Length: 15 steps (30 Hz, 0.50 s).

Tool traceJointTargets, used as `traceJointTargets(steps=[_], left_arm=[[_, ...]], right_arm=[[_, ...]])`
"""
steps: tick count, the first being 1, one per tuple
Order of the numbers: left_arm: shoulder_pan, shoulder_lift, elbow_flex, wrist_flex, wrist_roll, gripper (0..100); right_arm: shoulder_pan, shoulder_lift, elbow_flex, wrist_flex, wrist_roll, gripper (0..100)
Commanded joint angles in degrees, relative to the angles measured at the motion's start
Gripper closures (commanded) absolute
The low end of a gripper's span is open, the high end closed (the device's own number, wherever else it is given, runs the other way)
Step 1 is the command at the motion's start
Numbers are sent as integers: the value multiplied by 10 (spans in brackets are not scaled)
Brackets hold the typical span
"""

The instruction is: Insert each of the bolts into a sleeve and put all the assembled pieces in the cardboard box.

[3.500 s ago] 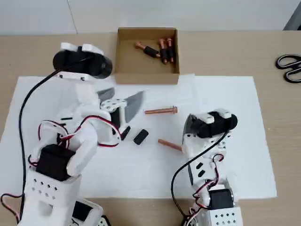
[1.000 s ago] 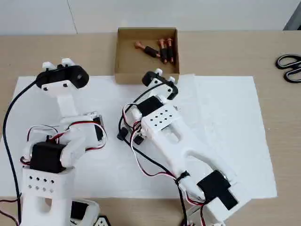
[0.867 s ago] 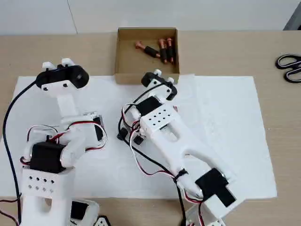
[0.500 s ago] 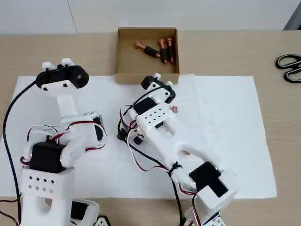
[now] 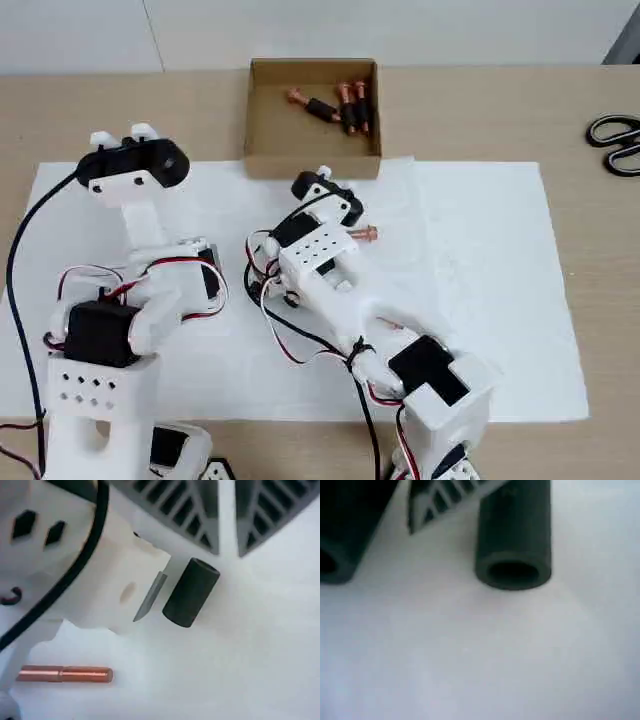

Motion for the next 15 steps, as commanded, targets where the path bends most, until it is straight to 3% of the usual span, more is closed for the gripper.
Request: traceJointTargets(steps=[1,5,15], left_arm=[[-2,-4,-5,-4,0,986],[-2,-4,-6,-4,0,986],[-1,-5,-6,-3,0,986]], right_arm=[[-1,7,-11,-17,0,836],[0,8,-11,-36,1,998],[0,-5,-11,-34,2,996]])
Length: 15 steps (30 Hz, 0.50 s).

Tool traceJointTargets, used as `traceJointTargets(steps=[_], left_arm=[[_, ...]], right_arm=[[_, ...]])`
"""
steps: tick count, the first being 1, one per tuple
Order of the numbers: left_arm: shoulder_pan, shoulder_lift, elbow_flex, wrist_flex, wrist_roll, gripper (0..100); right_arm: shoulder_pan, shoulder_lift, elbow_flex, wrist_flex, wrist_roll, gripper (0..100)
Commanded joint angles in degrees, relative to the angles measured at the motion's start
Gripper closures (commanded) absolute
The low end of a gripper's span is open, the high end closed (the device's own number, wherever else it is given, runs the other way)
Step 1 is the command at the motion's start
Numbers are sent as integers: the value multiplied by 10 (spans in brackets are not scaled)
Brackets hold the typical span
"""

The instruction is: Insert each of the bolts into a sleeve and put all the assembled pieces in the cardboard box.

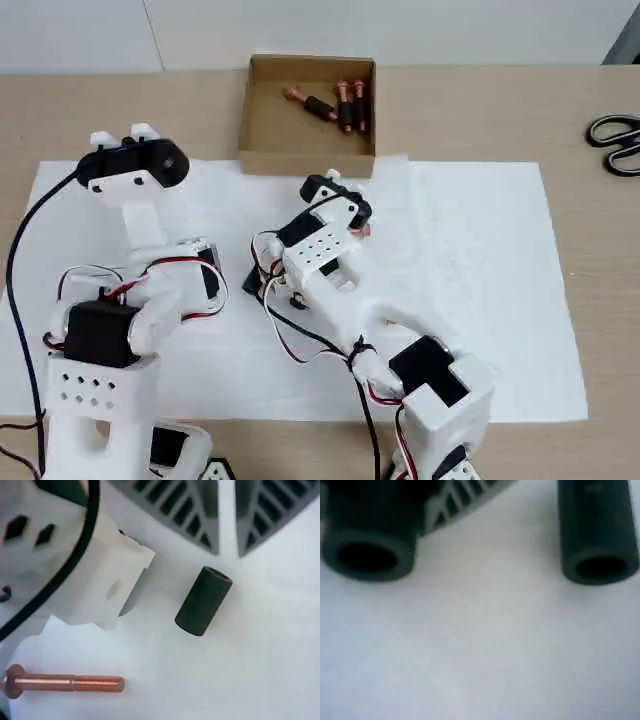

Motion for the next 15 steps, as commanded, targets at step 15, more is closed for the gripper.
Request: traceJointTargets(steps=[15], left_arm=[[4,-5,-6,-1,-24,986]], right_arm=[[28,-260,-40,77,2,996]])
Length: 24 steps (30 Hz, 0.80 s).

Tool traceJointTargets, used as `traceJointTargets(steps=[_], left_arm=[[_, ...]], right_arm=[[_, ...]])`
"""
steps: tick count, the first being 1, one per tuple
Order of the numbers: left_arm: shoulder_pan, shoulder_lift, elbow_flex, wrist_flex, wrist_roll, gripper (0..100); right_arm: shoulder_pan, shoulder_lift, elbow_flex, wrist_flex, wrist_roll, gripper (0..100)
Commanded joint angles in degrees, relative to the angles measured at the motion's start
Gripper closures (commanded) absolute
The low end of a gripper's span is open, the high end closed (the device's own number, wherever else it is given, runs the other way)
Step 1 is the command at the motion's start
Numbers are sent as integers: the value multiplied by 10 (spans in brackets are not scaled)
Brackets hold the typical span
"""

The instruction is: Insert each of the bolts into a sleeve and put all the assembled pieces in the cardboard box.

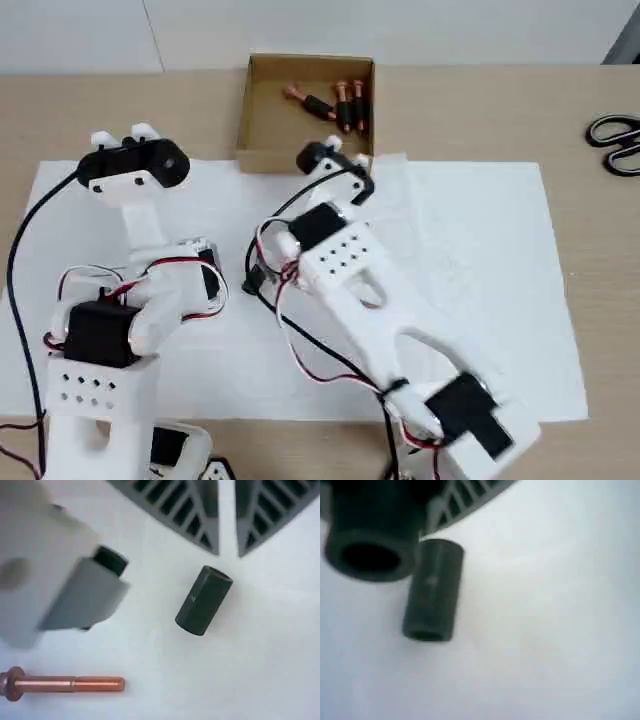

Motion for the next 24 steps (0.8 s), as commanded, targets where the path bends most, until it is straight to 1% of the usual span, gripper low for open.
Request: traceJointTargets(steps=[1,3,5,8,11,13,17,20,22,24], left_arm=[[11,-5,-6,1,-19,986],[38,-5,-5,13,-21,986],[78,-5,-5,32,-21,986],[127,-5,-3,35,-22,986],[161,-4,-6,33,-22,986],[173,-4,-4,23,-22,986],[182,-9,-7,14,-22,986],[158,-4,7,11,-23,986],[139,0,21,-26,-23,986],[118,9,19,-51,-23,986]], right_arm=[[35,-89,-23,19,3,996],[67,-125,-22,21,15,995],[105,-156,-20,20,48,995],[147,-201,-5,23,84,995],[155,-264,45,23,150,995],[155,-317,93,19,178,995],[159,-444,210,-21,227,994],[165,-558,315,-57,265,994],[194,-638,389,-85,301,994],[243,-715,463,-124,344,994]])
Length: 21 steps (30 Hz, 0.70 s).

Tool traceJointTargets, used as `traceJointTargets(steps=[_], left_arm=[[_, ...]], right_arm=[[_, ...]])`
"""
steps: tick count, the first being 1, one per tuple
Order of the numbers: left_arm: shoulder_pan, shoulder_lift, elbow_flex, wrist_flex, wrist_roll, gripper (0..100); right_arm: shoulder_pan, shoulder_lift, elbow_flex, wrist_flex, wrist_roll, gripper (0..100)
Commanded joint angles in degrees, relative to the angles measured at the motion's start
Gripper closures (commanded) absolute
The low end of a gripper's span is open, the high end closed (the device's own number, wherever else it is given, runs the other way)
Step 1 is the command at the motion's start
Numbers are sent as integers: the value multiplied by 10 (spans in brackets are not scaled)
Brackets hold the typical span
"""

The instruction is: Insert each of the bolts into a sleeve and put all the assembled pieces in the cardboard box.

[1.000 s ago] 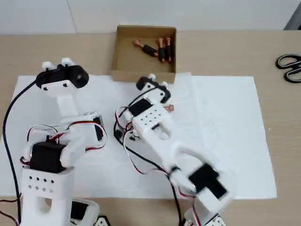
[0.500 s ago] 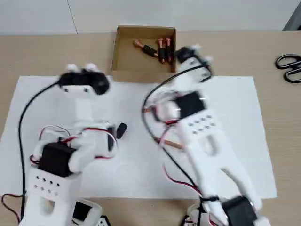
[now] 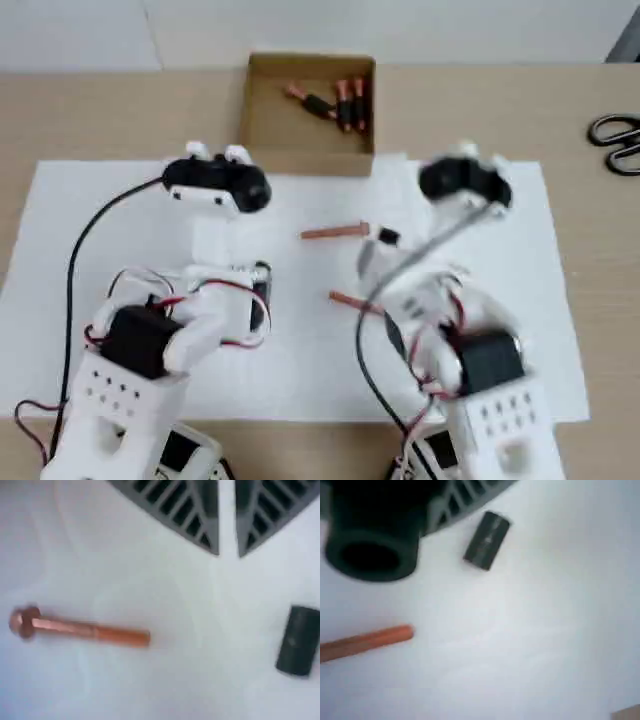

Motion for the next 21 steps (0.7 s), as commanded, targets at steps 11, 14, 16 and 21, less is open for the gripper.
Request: traceJointTargets(steps=[11,14,16,21], left_arm=[[-55,202,-145,68,-236,986],[-55,245,-175,81,-337,986],[-54,261,-185,88,-433,986],[-28,275,-218,92,-604,986]], right_arm=[[278,-417,316,-122,165,995],[279,-395,320,-122,167,995],[280,-394,320,-122,167,995],[326,-394,319,-125,167,995]])
